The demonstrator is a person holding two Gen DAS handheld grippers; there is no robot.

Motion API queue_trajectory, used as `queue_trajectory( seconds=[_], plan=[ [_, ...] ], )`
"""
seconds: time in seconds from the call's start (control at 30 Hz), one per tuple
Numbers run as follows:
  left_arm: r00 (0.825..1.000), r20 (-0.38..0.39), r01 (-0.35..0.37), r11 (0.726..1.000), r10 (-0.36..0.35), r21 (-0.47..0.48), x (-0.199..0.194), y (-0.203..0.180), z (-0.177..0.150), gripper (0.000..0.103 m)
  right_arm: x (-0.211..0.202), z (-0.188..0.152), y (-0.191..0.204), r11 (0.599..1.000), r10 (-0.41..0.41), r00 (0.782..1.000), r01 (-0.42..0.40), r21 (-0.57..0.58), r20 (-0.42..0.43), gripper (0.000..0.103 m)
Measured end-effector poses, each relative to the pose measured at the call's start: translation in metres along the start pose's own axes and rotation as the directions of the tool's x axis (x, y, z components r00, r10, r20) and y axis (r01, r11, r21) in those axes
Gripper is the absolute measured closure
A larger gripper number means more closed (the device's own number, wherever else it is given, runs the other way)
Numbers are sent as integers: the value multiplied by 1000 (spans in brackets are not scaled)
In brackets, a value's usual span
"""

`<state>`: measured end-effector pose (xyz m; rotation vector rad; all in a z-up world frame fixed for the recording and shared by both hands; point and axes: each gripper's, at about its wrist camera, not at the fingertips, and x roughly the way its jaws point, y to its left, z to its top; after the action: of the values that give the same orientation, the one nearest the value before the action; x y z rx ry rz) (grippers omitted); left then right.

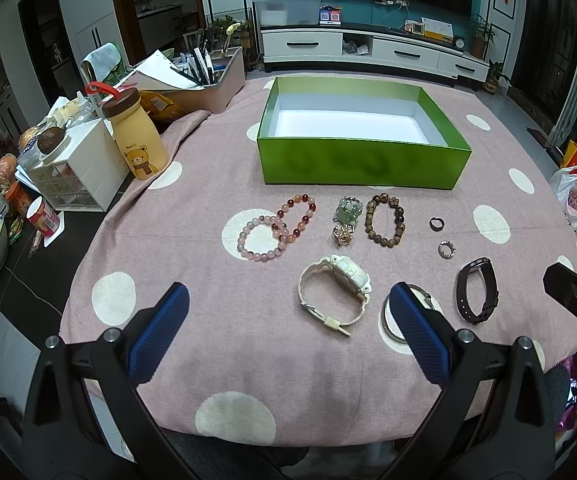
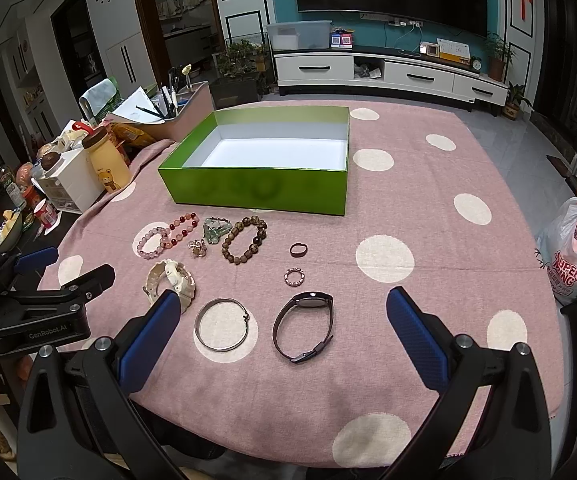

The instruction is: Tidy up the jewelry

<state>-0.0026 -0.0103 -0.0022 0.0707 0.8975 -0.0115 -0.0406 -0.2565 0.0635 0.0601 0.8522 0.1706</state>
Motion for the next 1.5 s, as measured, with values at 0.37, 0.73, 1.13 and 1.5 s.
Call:
queue_trajectory(
  seconds=[0.37,0.73,1.13,1.5],
  plan=[
    [1000,0,0,1000,0,0,0,0,0,2,0,0,1,1000,1,1000,-1,0,0,1],
    [1000,-1,0,1000,0,-1,0,-1,0,2,0,-1,0,1000,1,1000,-1,1,1,1],
    [1000,0,0,1000,0,-1,0,0,0,2,0,-1,-1,1000,3,1000,-3,2,0,1],
    [998,15,69,994,-68,-86,7,20,-7,2,0,-2,-12,997,59,998,-61,46,32,1]
  ],
)
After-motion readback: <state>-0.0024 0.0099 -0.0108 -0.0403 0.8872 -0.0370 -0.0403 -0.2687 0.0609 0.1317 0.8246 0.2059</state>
